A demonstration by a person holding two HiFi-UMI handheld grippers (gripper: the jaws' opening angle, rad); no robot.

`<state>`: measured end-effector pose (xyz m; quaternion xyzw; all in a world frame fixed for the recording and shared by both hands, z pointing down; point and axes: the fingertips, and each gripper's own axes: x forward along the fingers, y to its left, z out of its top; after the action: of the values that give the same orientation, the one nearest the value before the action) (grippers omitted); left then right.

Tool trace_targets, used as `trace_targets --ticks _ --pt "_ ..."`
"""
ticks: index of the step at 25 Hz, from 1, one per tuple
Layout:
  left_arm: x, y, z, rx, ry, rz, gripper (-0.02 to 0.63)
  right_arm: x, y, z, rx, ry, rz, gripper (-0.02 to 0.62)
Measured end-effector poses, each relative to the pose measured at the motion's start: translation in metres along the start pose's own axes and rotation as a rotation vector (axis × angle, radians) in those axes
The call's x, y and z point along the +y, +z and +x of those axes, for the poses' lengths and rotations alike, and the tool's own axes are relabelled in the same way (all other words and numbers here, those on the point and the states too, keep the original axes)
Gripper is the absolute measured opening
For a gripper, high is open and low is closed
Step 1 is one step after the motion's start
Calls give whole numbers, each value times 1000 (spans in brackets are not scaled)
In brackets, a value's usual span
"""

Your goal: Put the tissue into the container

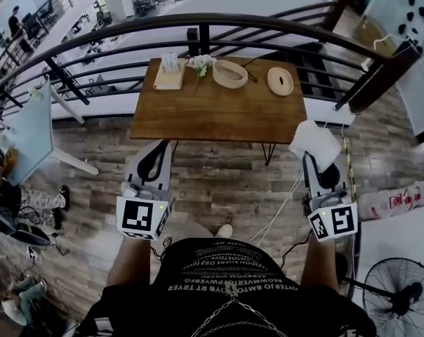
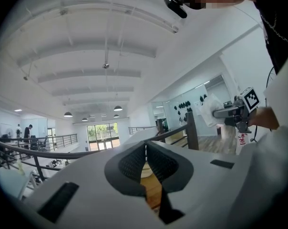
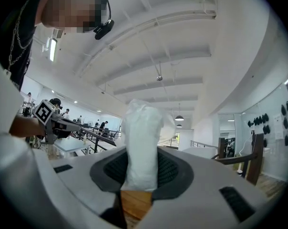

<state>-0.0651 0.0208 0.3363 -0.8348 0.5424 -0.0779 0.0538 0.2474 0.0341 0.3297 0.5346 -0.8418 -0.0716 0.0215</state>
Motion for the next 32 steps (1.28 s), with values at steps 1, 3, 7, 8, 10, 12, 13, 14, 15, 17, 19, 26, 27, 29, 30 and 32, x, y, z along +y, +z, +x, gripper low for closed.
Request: trace_targets --ticks 1,3,7,8,10,12,13,14,15,17,19,26,27,29,30,32 --pt "-1 1 1 0 0 -1 31 -2 -1 1 -1 3 2 124" --pt "-1 2 2 -4 5 -5 31 -4 0 3 -8 7 2 124" --pt "-4 3 6 -2 6 -4 31 -8 0 9 -18 19 5 124" --pt "-5 4 7 -1 6 -1 31 -9 1 10 -20 20 8 124" --pt "-6 7 13 -7 4 5 31 -11 2 13 -24 26 11 124" --pt "-6 10 19 -17 -1 7 31 -9 0 19 -22 41 8 124" --pt "-6 10 23 -20 -5 6 31 -7 -2 23 -19 50 6 124" --pt "-7 9 26 -21 -8 4 31 -6 -3 26 -17 55 5 124" --pt "-6 7 30 -21 -10 2 31 -5 -4 30 -16 59 5 124" --pt "-4 3 39 -18 -12 -4 31 -6 -3 40 -15 65 3 124" --pt "0 -3 48 -6 -18 -12 31 -5 -3 52 -12 74 -2 124" --pt "30 -13 87 5 -14 -14 31 -10 -10 104 4 90 -1 124" --pt "34 -14 93 6 -12 -13 31 -12 -11 111 8 91 1 124" --pt "45 -16 104 13 -11 -13 31 -13 -13 126 15 92 2 124" --pt "50 -17 111 16 -12 -13 31 -13 -14 134 19 93 2 124" --pt "59 -19 124 14 -17 -12 31 -15 -15 150 24 94 0 124"
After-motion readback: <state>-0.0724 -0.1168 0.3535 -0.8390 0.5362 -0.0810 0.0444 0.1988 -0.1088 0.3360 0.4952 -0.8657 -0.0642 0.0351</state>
